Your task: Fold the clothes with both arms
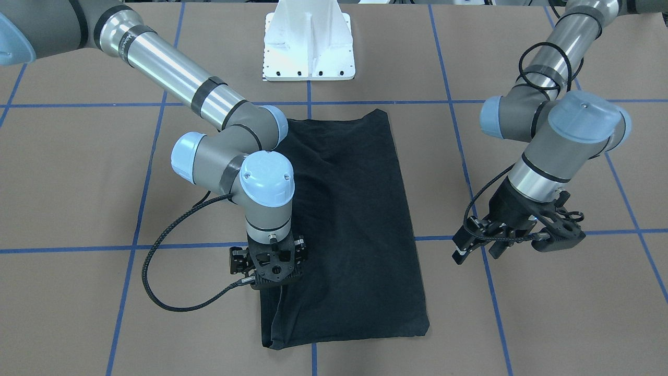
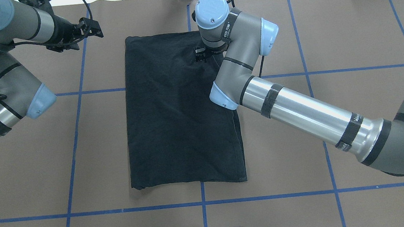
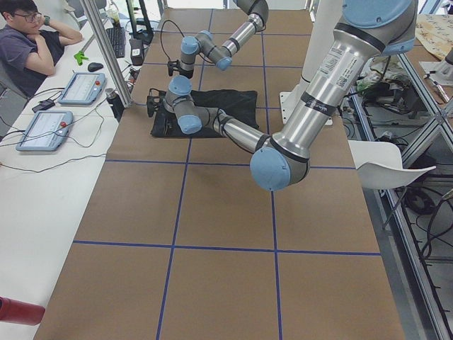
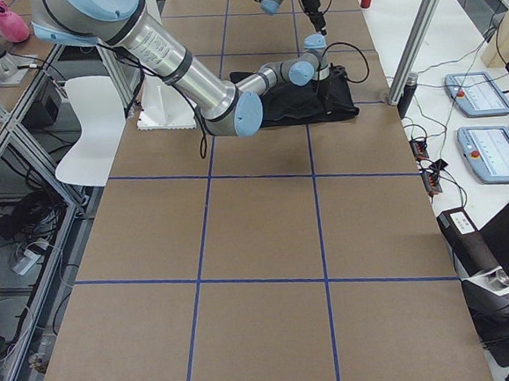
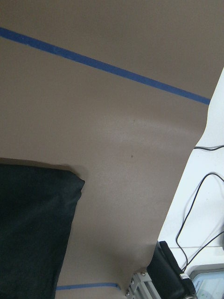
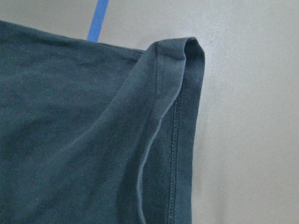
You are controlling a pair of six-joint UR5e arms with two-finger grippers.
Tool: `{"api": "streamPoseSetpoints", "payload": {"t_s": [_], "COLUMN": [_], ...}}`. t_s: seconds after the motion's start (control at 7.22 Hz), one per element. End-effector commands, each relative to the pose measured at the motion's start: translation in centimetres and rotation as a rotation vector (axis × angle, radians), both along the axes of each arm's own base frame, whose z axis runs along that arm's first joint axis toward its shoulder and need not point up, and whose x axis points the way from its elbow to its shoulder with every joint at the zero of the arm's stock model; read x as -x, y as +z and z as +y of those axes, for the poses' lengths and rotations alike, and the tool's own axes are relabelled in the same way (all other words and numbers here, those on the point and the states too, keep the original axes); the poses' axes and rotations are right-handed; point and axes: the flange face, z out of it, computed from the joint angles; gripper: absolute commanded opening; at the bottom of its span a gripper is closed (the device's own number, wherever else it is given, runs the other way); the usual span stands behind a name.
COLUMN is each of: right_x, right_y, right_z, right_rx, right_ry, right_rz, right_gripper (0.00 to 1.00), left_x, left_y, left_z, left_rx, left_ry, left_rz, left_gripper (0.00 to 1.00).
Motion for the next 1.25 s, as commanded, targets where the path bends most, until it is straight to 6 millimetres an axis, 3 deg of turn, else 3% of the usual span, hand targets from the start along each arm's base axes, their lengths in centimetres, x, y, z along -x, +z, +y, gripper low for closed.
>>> {"api": "streamPoseSetpoints", "payload": {"t_s": [0.0,0.42,0.83,1.11], "right_x": [0.9,-0.3,-2.5,-4.3], "right_y": [0.9,1.7,4.4,4.5], "right_z": [0.4,-0.9,-2.5,-3.8], "right_rx": [0.003,0.005,0.014,0.024], "right_ry": [-0.004,0.005,0.003,-0.001], "right_rz": [0.022,0.033,0.065,0.056], "right_gripper": [1.00,1.00,1.00,1.00], "left_x": [0.0,0.0,0.2,0.4], "left_y": [-0.3,-0.8,-2.6,-3.4], "left_z": [-0.1,0.0,0.5,0.7], "left_rx": [-0.003,-0.007,0.002,0.007], "left_ry": [-0.001,-0.001,0.000,0.000], "left_rz": [0.003,0.007,0.001,-0.002], "left_gripper": [1.00,1.00,1.00,1.00]}}
